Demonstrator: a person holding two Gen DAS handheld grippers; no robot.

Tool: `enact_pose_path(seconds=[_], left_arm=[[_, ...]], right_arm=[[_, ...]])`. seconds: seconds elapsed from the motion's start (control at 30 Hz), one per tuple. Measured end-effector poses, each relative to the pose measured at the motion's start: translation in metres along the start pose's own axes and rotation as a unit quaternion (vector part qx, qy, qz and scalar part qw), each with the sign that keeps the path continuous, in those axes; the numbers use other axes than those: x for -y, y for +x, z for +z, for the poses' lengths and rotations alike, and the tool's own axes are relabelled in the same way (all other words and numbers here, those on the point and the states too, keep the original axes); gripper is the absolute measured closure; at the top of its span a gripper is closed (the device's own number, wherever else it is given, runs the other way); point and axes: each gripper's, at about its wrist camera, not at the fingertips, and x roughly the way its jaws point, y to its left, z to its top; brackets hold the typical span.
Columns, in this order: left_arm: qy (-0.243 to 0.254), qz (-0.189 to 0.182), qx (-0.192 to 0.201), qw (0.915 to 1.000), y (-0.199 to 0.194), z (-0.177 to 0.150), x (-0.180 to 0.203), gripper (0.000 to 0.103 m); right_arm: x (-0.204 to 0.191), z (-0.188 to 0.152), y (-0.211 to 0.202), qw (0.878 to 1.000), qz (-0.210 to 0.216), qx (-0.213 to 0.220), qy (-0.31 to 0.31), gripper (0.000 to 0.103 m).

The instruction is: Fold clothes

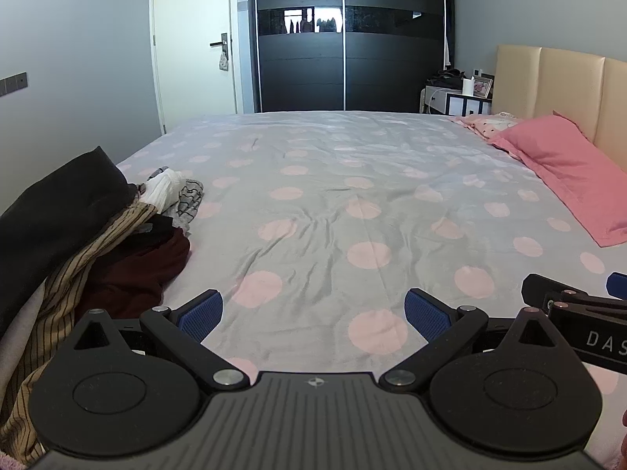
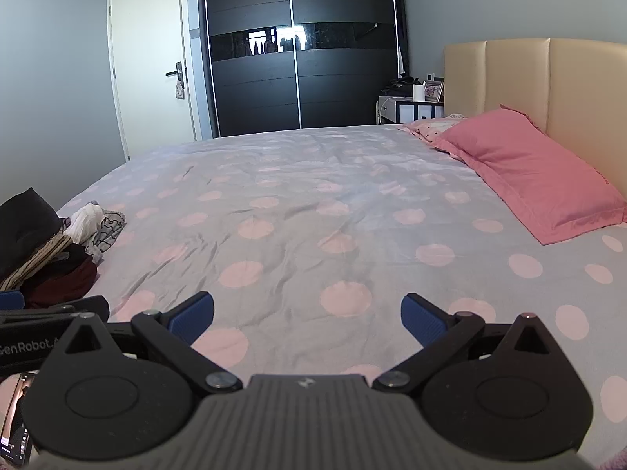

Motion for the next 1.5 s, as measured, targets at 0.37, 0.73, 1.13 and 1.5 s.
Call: enact_pose_path(seconds=[0.37, 0.73, 1.13, 1.5], left_arm=[[-0.004, 0.0, -0.006, 1.0, 0.002, -0.002, 0.0, 0.002], [-0.003, 0.002, -0.013, 0.9999, 0.005, -0.001, 0.0, 0.002], [-0.006, 0.005, -0.017, 0.9998, 0.007, -0.004, -0.001, 0.002], [-0.005, 0.008, -0.019, 0.9998, 0.006, -0.006, -0.001, 0.003]], right_arm=[[-0.007, 0.002, 0.001, 1.0, -0.005, 0.0, -0.008, 0.0], [-0.006, -0.002, 0.0, 1.0, -0.003, -0.002, -0.009, 0.0], [-0.008, -0.003, -0.003, 1.0, 0.001, -0.003, -0.012, 0.0], [-0.016, 0.0, 0.002, 1.0, -0.001, -0.007, -0.014, 0.0]])
